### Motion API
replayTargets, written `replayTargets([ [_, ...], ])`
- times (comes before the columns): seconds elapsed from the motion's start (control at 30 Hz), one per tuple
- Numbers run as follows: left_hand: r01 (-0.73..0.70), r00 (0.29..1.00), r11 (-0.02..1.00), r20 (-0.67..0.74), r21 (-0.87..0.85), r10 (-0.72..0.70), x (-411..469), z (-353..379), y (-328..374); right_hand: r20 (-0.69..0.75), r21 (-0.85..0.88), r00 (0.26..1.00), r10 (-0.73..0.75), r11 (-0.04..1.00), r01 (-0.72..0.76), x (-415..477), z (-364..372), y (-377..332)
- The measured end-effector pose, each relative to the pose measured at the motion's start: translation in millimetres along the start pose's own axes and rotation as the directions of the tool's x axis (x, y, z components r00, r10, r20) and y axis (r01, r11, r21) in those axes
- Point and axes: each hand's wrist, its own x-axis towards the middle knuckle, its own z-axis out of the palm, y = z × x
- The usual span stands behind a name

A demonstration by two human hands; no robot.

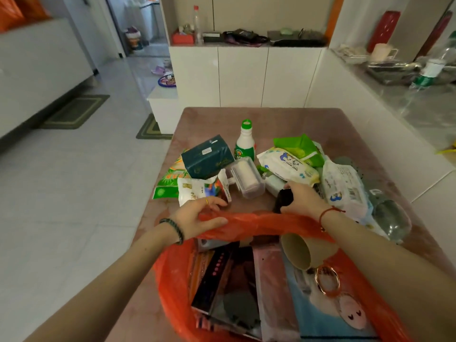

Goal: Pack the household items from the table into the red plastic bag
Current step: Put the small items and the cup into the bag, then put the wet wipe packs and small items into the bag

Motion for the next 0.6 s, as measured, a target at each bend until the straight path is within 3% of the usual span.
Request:
replayTargets([
  [0.13, 0.129, 0.989, 0.992, -0.08, 0.005, -0.128, -19.8, -7.9, -11.3, -0.305, 0.127, 0.951, -0.05, 0.988, 0.093, -29.2, -25.9, 0.4],
  [0.27, 0.348, 0.937, 0.937, -0.049, 0.023, -0.347, -38.3, -8.9, -19.8, -0.621, 0.384, 0.783, -0.001, 0.871, 0.306, -89.2, -71.1, -14.1],
  [0.33, 0.439, 0.898, 0.898, 0.0, 0.042, -0.439, -47.0, -6.6, -23.1, -0.542, 0.601, 0.838, -0.072, 0.663, 0.446, -121.3, -86.6, -26.3],
  [0.4, 0.494, 0.869, 0.869, 0.02, 0.039, -0.495, -54.9, -2.3, -25.2, -0.356, 0.804, 0.914, -0.195, 0.435, 0.406, -141.4, -78.4, -42.9],
  [0.43, 0.506, 0.862, 0.862, 0.01, 0.017, -0.506, -58.1, -0.3, -26.2, -0.254, 0.838, 0.937, -0.239, 0.43, 0.337, -144.6, -65.1, -52.2],
  [0.5, 0.492, 0.868, 0.865, -0.023, -0.097, -0.496, -62.2, 1.2, -30.6, -0.039, 0.839, 0.961, -0.272, 0.514, 0.18, -143.6, -27.1, -74.9],
  [0.6, 0.442, 0.887, 0.866, -0.03, -0.232, -0.461, -68.9, -3.5, -40.5, 0.204, 0.853, 0.956, -0.212, 0.518, -0.067, -129.4, 29.9, -104.0],
])
